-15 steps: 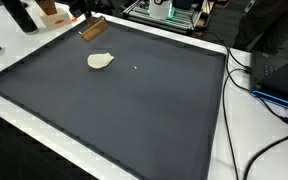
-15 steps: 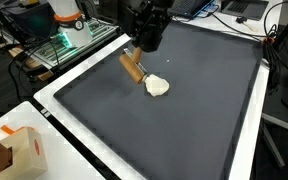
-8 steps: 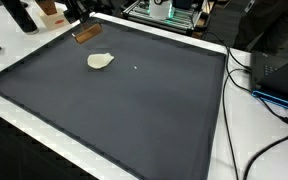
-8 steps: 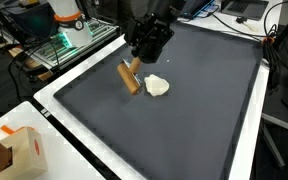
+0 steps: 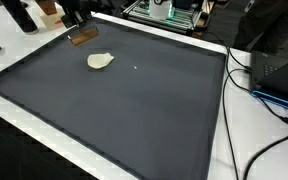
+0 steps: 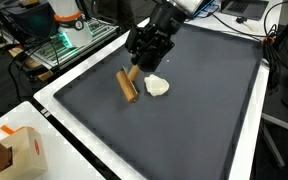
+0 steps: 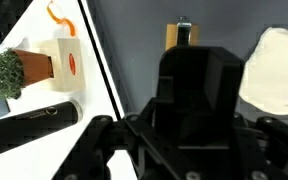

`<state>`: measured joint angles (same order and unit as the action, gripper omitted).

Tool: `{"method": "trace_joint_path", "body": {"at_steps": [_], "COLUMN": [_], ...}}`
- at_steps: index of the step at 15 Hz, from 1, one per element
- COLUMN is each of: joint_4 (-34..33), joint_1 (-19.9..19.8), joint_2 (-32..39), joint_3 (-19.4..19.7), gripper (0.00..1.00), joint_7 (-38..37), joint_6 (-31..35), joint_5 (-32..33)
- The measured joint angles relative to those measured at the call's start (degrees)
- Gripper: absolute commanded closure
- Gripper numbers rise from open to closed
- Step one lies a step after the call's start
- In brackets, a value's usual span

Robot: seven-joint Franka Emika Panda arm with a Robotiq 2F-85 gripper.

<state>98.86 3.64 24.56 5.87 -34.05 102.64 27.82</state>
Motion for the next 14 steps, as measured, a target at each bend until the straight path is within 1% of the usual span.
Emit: {"method": "trace_joint_path", "body": {"at_steps": [3,14], "joint_4": [-0.3,-1.4], "joint_1": [0.3,0.4], "joint_2": [0.7,2.1], "joint_3": [0.3,0.5], "gripper": [0.76,0.76], "joint_7": [-1.0,-0.3], "joint_6": [0.0,0.0], "joint_5": [0.4,0.4]}}
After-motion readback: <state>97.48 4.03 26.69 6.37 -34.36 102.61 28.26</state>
